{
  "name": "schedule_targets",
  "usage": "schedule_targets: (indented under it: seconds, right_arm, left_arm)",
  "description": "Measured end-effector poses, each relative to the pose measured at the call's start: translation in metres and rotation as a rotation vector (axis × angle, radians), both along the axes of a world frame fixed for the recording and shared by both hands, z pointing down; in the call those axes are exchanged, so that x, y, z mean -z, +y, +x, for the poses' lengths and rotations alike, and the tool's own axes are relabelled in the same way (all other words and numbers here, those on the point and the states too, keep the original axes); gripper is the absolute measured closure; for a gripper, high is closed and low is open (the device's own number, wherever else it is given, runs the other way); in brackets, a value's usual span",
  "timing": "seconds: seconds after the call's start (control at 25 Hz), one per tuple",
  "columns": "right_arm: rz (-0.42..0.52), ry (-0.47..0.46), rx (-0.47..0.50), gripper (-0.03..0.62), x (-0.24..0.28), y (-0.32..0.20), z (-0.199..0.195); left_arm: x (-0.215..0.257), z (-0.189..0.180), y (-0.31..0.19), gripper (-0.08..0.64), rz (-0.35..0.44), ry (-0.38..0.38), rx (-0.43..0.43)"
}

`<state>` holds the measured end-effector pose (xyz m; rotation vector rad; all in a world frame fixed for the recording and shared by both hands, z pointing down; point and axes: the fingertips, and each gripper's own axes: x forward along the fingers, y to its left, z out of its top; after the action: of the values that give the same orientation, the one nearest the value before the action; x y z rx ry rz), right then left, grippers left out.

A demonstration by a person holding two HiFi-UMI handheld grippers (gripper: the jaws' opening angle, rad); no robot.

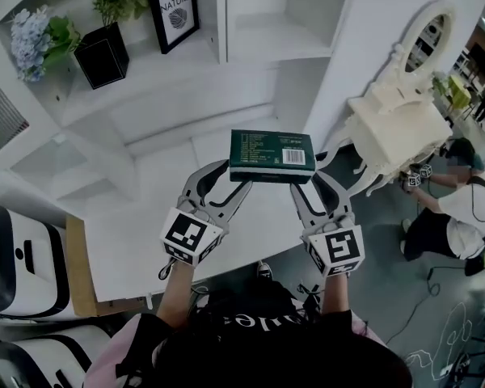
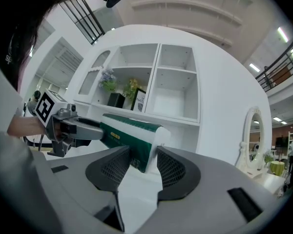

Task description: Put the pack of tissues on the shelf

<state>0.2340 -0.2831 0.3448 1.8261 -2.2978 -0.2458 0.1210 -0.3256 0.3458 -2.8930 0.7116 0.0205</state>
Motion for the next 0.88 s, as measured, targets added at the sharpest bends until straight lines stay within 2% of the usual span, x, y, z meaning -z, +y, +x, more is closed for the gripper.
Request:
schedule_targets:
  seconds: [0.44,0.64,0.88]
  right_arm:
    - [0.120,0.009,0.086,0.390,0.058,-0.058,0.072]
    - [0.196,0.040,0.151,0.390,0.092,-0.081,0.085]
    - [0.245,0.043,0.173,0.390,0.130,-0.115,0.098]
  left_arm:
    - [0.063,0.067,-0.048,0.344,0.129,0.018,0.093]
    - [0.094,0.081,-0.067,0.344,0.177,0.039,0.132]
    - [0.133,0.091,-0.094,0.344,0.237,0.055,0.185]
